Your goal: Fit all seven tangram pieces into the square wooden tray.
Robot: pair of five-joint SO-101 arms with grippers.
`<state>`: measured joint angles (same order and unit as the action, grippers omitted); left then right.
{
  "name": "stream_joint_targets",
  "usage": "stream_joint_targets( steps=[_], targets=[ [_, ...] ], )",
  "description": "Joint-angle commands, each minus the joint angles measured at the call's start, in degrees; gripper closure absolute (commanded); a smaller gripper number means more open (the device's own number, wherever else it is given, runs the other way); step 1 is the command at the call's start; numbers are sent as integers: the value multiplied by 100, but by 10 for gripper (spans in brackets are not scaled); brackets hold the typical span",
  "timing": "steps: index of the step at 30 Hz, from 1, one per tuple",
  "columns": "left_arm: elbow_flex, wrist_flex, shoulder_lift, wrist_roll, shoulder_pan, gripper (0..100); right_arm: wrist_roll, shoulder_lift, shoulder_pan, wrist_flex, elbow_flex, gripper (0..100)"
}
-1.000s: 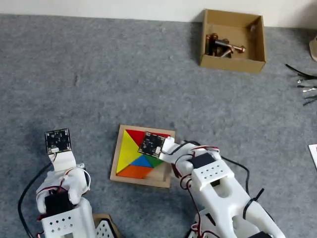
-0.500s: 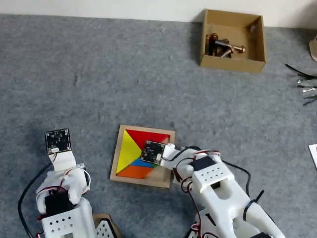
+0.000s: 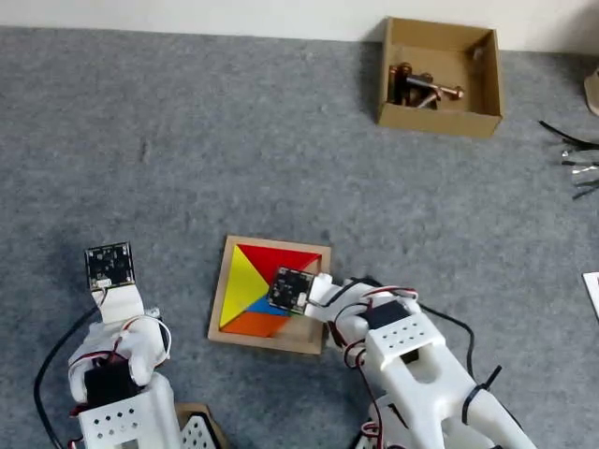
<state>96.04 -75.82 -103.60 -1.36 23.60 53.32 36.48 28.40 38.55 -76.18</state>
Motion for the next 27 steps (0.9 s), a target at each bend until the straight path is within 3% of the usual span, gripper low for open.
stream_joint_targets(
  steps=[1,9,23,27],
  targets=[
    [110,-18,-31,-62,75,995,-281,48,-92,-233,242,800],
    [110,-18,-31,-62,75,995,-316,22,-22,-901,224,800],
    [110,-18,-31,-62,75,995,-325,66,198,-919,268,802],
    [110,-18,-31,-62,75,995,-325,66,163,-919,268,862]
  ],
)
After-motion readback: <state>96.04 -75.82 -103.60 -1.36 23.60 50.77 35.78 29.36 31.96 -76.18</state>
